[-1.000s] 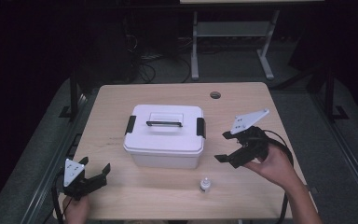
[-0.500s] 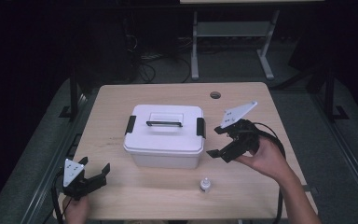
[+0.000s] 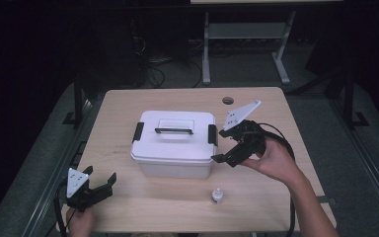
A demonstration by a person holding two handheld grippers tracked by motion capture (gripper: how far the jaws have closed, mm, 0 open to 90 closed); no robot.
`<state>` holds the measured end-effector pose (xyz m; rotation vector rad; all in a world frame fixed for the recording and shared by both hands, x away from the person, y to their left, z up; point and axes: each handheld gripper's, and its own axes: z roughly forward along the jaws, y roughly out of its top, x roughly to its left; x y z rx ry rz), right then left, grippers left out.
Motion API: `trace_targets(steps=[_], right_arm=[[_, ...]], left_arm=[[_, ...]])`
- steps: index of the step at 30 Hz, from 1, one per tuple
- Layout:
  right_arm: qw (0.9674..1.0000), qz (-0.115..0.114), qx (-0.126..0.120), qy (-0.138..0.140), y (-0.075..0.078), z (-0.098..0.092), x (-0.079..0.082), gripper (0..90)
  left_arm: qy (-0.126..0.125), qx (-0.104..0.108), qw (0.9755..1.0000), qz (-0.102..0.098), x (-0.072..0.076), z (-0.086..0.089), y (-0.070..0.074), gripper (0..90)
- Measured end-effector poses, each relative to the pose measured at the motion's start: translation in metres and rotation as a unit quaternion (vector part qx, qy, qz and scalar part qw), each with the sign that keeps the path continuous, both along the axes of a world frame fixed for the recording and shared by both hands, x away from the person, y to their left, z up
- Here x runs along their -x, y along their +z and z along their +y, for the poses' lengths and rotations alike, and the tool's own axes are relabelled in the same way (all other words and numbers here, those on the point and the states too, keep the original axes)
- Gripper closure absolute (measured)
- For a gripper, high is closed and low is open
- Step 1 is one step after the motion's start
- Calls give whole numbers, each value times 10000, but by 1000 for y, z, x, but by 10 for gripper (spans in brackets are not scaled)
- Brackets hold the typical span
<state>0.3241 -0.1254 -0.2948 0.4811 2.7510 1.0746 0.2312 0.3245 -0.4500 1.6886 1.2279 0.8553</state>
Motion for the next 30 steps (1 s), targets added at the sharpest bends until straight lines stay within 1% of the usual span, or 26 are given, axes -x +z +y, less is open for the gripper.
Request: trace_targets(steps=[4, 6, 8, 15, 18, 23, 30], right_arm=[[10000, -23, 17, 69, 3, 5, -2, 175], [10000, 9, 20, 73, 4, 8, -3, 175], [9999, -15, 43, 114, 4, 10, -4, 175], [9998, 10, 70, 183, 7, 21, -9, 175], [9997, -11, 47, 246, 9, 25, -12, 175], [9994, -54, 79, 324, 13, 33, -15, 176], [9991, -51, 70, 413, 15, 41, -19, 176]], left_arm=[[6, 18, 10000, -3, 0, 0, 0, 130], [6, 16, 10000, -2, 0, 0, 0, 130], [9, 21, 10000, -5, 0, 0, 0, 130], [14, 22, 10000, -10, 0, 0, 0, 130], [17, 19, 10000, -13, 0, 1, 0, 130], [19, 14, 10000, -14, 0, 1, 0, 130], [31, 17, 10000, -23, 0, 1, 0, 130]])
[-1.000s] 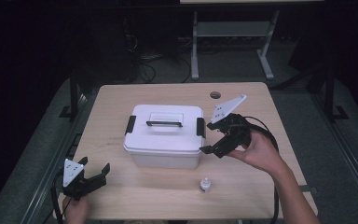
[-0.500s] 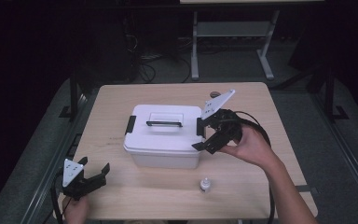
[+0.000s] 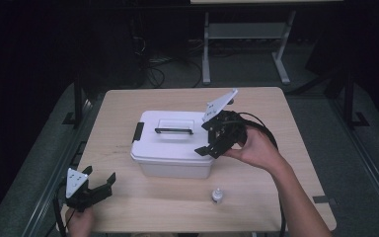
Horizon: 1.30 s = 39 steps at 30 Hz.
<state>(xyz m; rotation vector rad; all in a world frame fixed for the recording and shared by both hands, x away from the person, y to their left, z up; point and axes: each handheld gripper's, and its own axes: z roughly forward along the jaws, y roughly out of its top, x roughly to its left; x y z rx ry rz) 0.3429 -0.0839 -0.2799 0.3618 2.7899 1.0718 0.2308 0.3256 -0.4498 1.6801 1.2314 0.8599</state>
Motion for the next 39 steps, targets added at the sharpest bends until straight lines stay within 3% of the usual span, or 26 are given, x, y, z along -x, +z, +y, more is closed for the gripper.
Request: trace_targets(steps=[28, 39], right_arm=[[9993, -65, 157, 343, 7, 48, -27, 225], [9991, -83, 183, 381, 4, 62, -40, 319]], left_arm=[[-20, 9, 10000, 1, 0, -1, 0, 130], [-37, 31, 10000, 0, 0, -1, 0, 130]])
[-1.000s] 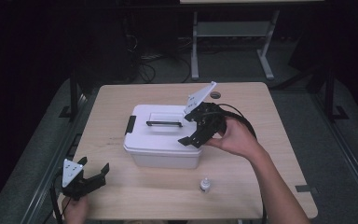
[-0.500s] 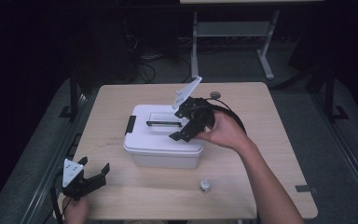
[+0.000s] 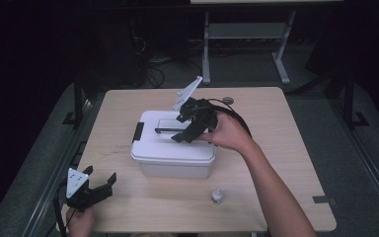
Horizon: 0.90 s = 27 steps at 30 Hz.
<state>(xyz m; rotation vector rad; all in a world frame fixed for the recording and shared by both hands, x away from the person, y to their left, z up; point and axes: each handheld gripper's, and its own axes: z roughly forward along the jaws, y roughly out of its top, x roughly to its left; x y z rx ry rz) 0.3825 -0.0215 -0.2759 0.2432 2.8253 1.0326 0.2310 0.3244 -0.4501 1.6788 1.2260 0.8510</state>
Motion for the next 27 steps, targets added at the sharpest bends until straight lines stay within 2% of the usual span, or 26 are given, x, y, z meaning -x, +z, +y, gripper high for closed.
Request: trace_targets(steps=[11, 20, 27], right_arm=[[9997, -68, 224, 105, -11, 17, -10, 550], [9991, -26, 395, 122, -18, 24, -18, 691], [9990, 30, 405, 205, -19, 25, -22, 790]], left_arm=[[9, -6, 10000, 5, 0, 1, 0, 130], [24, 17, 10000, -5, 1, 2, 0, 130], [40, 40, 10000, -3, 1, 2, 0, 130]])
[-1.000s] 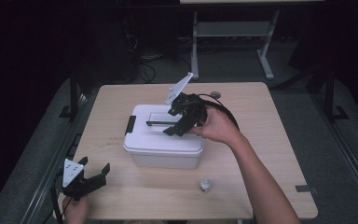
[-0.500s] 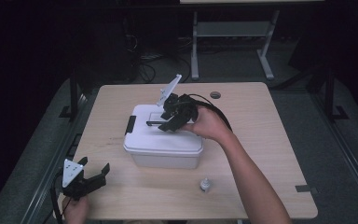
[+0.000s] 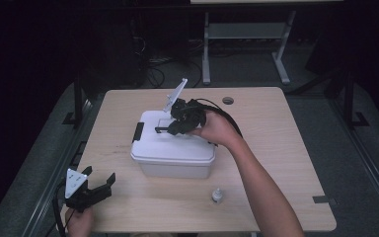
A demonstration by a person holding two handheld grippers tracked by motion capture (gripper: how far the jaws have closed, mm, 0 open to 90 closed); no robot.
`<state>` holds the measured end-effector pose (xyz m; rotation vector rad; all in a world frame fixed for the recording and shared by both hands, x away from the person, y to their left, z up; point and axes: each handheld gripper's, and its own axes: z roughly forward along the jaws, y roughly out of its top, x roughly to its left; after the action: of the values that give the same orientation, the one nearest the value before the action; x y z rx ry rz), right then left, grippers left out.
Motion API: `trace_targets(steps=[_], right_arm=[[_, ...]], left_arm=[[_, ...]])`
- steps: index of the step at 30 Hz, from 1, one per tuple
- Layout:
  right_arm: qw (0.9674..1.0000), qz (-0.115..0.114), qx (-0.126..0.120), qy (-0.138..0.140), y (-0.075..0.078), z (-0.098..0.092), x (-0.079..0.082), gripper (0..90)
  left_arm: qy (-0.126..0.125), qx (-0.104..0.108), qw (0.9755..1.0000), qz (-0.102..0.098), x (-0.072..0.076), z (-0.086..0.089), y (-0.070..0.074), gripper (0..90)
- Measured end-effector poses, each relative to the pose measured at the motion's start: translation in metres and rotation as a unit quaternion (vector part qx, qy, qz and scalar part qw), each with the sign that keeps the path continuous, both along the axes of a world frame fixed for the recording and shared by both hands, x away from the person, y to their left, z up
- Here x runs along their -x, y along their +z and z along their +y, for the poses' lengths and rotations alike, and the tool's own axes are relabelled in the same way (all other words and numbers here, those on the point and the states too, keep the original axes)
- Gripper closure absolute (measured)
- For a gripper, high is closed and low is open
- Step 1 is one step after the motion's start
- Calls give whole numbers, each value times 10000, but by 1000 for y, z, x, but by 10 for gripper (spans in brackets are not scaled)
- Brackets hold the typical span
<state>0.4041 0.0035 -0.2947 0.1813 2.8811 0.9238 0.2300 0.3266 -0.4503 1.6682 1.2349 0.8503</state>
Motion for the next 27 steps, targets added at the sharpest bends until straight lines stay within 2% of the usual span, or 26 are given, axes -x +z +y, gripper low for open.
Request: trace_targets(steps=[8, 16, 27], right_arm=[[10000, 61, 15, 52, 2, 0, -5, 808], [9996, 225, -181, 18, 1, -5, -14, 823], [9992, 315, -226, 85, 1, -6, -19, 833]], left_arm=[[-7, -11, 10000, 4, 0, 0, 0, 130], [-2, -1, 10000, 5, 0, 1, 0, 130], [-9, -5, 10000, 12, -1, 1, 0, 130]])
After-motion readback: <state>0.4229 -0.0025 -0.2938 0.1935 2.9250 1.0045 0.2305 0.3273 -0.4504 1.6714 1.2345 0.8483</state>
